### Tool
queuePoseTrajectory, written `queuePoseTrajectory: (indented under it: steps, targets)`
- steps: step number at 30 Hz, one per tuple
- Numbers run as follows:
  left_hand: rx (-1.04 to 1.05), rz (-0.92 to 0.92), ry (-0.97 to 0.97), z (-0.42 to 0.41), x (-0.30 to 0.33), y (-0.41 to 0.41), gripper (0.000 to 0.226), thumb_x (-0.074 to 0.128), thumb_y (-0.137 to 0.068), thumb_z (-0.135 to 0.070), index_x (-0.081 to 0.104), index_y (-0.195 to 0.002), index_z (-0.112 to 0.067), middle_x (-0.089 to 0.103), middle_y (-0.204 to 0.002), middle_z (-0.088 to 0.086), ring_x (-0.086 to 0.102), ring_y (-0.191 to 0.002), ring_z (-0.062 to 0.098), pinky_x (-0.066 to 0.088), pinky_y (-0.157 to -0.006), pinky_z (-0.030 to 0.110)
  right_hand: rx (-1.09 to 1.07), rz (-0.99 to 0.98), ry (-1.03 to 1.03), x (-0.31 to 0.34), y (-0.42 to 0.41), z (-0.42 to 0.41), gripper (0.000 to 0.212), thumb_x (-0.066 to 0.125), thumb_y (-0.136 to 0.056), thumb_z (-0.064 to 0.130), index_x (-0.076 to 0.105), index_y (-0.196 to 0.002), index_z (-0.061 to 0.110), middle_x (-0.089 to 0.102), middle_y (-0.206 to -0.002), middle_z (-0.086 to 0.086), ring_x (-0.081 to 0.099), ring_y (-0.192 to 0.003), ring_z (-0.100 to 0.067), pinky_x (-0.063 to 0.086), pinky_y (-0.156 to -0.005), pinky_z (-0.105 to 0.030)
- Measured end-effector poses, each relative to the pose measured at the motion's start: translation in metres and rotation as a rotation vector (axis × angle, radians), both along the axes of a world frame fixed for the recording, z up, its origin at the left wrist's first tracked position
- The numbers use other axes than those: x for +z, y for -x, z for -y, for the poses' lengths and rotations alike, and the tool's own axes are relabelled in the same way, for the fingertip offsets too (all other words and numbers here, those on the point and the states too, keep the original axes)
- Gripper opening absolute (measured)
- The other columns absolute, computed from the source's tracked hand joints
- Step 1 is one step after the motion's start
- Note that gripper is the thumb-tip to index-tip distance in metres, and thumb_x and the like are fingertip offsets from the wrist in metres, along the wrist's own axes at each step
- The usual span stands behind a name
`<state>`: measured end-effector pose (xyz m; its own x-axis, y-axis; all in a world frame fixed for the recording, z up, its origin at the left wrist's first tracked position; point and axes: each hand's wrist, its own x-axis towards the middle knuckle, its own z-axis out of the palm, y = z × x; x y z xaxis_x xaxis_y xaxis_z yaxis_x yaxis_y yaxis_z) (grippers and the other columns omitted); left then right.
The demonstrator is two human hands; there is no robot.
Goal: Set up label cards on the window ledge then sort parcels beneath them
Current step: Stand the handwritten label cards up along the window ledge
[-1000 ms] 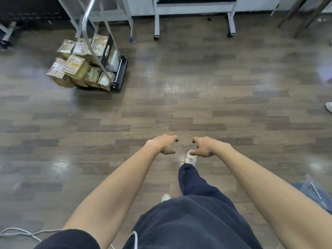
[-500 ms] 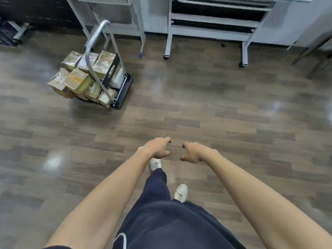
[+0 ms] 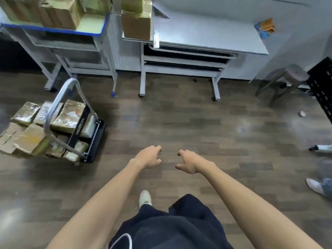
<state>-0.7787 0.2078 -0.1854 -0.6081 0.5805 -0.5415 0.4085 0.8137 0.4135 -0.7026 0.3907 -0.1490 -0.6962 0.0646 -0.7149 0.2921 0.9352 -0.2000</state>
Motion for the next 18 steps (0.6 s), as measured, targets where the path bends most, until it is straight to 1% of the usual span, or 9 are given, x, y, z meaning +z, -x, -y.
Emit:
queuePoseTrajectory:
  steps: [5,11,15,18]
  targets:
    - [-0.08,-0.017,0.039,-0.034,0.001,0.093,0.052,0.056,-0.095,-0.029,0.04,-0.142,-0.016,0.05,-0.136,0.014,0.05,-0.125,0.031,0.042,-0.098,0.037,-0.072,0.003,0.021,0.002,0.076,-0.033,0.066,0.058,-0.096,0.041,0.034,-0.15,0.011,0.042,-0.148,-0.015,0.045,-0.133,-0.033,0.042,-0.105,-0.039]
    - [-0.111,-0.026,0.08,-0.092,-0.004,0.195,0.052,0.057,-0.095,-0.028,0.041,-0.143,-0.017,0.051,-0.133,0.012,0.053,-0.122,0.031,0.044,-0.099,0.04,-0.102,0.03,0.049,-0.016,0.174,-0.095,0.066,0.058,-0.094,0.043,0.034,-0.148,0.012,0.044,-0.145,-0.013,0.048,-0.13,-0.032,0.044,-0.103,-0.041]
    - [-0.097,-0.011,0.122,-0.129,0.001,0.263,0.053,0.056,-0.093,-0.028,0.041,-0.143,-0.016,0.051,-0.132,0.014,0.053,-0.123,0.032,0.044,-0.098,0.038,-0.071,0.047,0.071,-0.016,0.251,-0.145,0.066,0.059,-0.093,0.044,0.037,-0.146,0.011,0.046,-0.145,-0.014,0.046,-0.132,-0.031,0.043,-0.105,-0.041]
    - [-0.034,-0.012,0.158,-0.15,0.004,0.318,0.053,0.056,-0.093,-0.028,0.041,-0.142,-0.016,0.052,-0.132,0.014,0.053,-0.122,0.032,0.044,-0.099,0.04,-0.006,0.041,0.059,-0.012,0.316,-0.179,0.065,0.059,-0.094,0.044,0.037,-0.146,0.012,0.047,-0.145,-0.013,0.047,-0.132,-0.031,0.042,-0.104,-0.038]
